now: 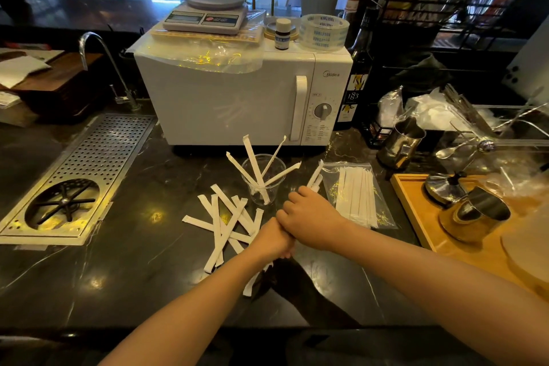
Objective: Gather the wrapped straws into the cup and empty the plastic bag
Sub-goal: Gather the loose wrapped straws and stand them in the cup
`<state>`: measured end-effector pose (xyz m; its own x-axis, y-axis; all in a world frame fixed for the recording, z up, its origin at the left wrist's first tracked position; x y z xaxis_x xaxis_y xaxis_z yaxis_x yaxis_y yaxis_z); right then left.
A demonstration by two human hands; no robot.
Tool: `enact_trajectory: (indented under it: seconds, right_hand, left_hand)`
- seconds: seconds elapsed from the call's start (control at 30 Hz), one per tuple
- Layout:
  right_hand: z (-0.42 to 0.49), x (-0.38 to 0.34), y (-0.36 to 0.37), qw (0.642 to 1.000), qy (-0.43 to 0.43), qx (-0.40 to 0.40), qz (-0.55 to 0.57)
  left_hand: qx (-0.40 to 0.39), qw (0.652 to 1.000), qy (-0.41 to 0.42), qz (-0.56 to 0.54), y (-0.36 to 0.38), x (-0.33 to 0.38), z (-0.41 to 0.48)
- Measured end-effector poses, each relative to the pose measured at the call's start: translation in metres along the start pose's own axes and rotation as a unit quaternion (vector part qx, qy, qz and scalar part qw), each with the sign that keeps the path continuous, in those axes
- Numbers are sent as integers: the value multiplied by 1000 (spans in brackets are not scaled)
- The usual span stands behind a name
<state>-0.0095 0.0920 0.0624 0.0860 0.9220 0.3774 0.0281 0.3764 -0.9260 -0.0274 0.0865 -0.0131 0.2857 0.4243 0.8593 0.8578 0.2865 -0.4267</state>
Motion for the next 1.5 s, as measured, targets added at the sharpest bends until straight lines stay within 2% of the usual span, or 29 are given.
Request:
enact_trajectory:
  seconds: [0.07,0.13,0.23,0.33,0.47,0.53,0.63,0.7,0.8,0.97,1.1,1.3,1.5]
  right_hand:
    - [2,-3,-11,1000,-7,7,-8]
    - [6,-2,-32,997,8,76,-22]
    - [10,-10,-36,998,-19,61,11]
    - [14,-14,-56,989,-10,147,-6]
    - [22,-26,-83,971,-5,227,67]
    - [26,-27,-95,961,31,257,102]
    - [31,-17,-103,932,99,281,206]
    - [39,-7,-93,910,152,235,306]
    - [51,2,-45,877,244,97,403]
    - [43,-6,36,787,376,-85,482]
    - [25,-17,83,725,462,-210,466]
    - [20,-22,99,698,528,-254,411]
    - [37,-36,94,694,535,-254,409]
  left_hand:
    - [8,999,21,31,-7,7,0]
    - [27,995,36,85,-17,14,0]
    - [86,994,61,42,-35,14,-4]
    - [130,988,84,-2,-52,9,-13]
    - [180,976,83,-88,-80,0,-23]
    - [196,970,64,-126,-94,-7,-28]
    - [233,966,34,-110,-118,-21,-34]
    - [257,957,11,-138,-132,-33,-38]
    - [274,939,-9,-209,-147,-48,-43]
    - [276,934,-26,-225,-165,-64,-48]
    - [264,937,-31,-226,-169,-74,-48]
    - [235,946,-23,-223,-171,-80,-43]
    - [205,953,-22,-220,-173,-84,-38]
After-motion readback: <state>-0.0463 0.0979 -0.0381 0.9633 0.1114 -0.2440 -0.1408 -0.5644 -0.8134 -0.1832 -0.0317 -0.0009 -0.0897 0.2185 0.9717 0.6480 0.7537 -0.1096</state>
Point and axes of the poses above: each hand's wrist, its own z-axis towards the middle knuckle, its own y-axis out of the palm, x = y × z, the point moved 9 cm from there along z, towards the middle knuckle, and after that the axes turned 11 degrees about y, right-handed, at the moved point
